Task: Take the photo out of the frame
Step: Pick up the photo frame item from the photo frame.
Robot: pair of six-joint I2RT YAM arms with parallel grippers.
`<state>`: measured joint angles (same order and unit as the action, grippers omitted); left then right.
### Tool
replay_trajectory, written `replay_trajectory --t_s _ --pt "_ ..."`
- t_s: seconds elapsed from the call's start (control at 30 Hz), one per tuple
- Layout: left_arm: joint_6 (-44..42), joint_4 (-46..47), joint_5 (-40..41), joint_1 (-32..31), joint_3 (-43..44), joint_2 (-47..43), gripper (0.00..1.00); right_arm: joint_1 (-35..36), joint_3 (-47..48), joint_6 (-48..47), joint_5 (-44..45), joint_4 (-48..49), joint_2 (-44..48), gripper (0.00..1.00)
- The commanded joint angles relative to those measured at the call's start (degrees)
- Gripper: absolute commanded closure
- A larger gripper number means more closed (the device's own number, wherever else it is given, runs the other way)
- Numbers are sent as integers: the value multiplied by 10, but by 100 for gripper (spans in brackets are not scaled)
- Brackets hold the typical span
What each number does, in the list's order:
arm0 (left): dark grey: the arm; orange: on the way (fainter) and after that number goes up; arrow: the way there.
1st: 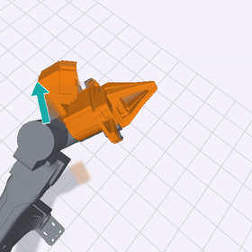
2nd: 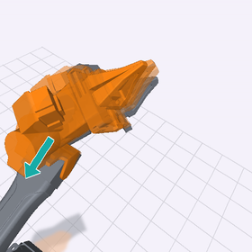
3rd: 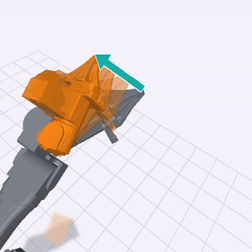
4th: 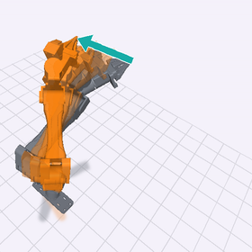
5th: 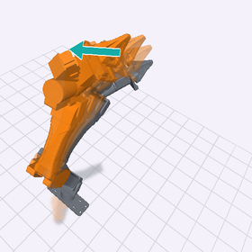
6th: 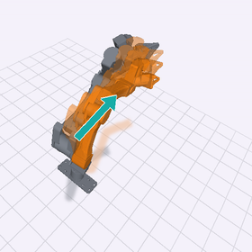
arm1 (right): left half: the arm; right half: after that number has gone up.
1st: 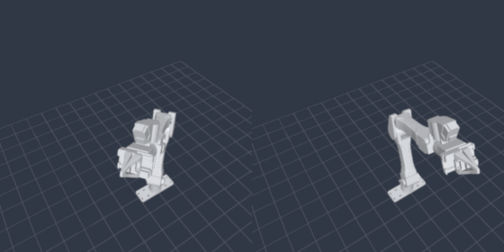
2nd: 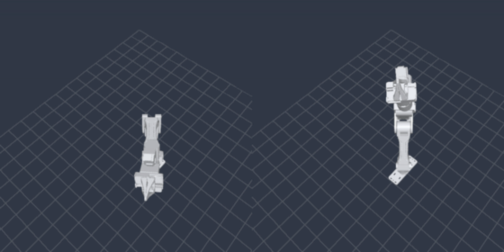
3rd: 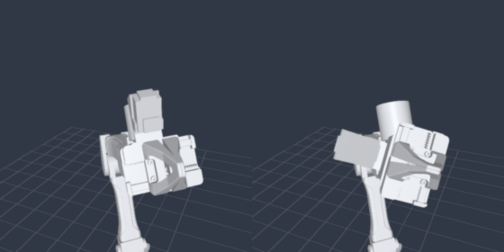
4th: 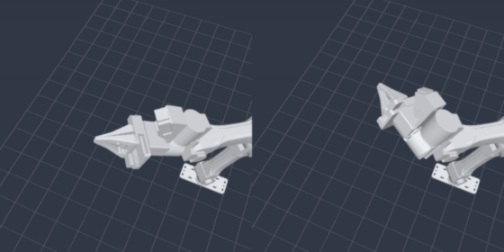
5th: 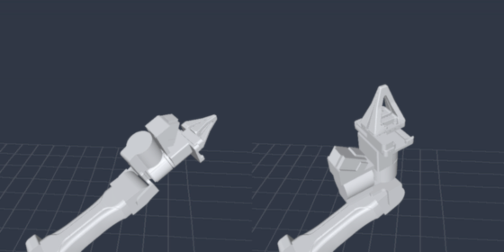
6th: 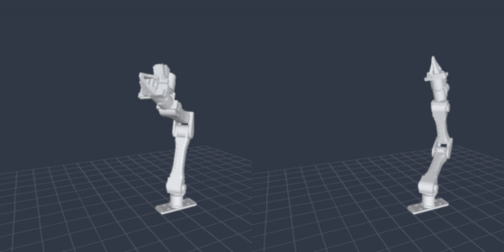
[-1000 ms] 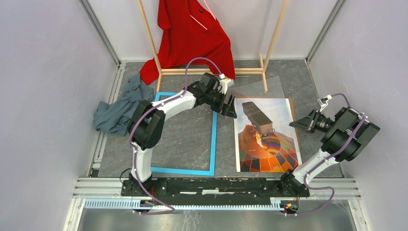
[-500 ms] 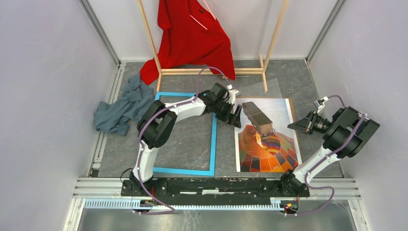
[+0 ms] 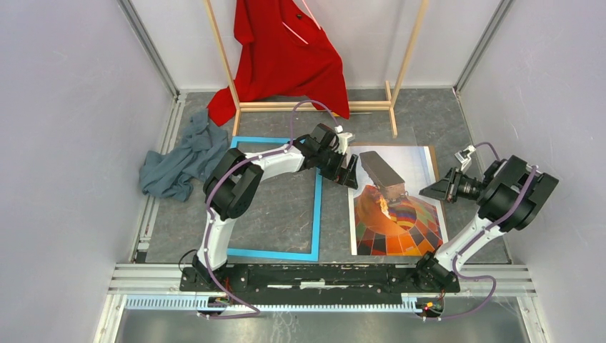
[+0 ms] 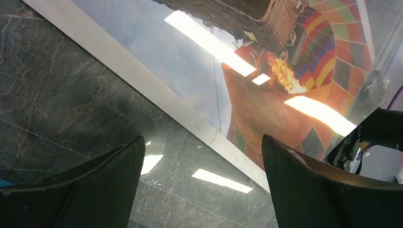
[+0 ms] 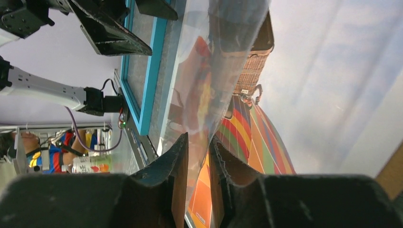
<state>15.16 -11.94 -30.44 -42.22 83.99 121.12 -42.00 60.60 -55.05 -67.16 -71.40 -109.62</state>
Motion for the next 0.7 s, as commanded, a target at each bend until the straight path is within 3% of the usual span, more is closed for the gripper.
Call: replay_trajectory --t_s 0.0,0.47,0.67 --pt "21 17 -10 0 -7 8 3 18 -8 -19 -5 -6 -9 72" --pt "23 22 -16 0 -10 9 4 52 -26 -19 3 -5 -28 67" --pt "22 22 -17 0 -10 4 4 55 -27 -18 1 -5 -43 78"
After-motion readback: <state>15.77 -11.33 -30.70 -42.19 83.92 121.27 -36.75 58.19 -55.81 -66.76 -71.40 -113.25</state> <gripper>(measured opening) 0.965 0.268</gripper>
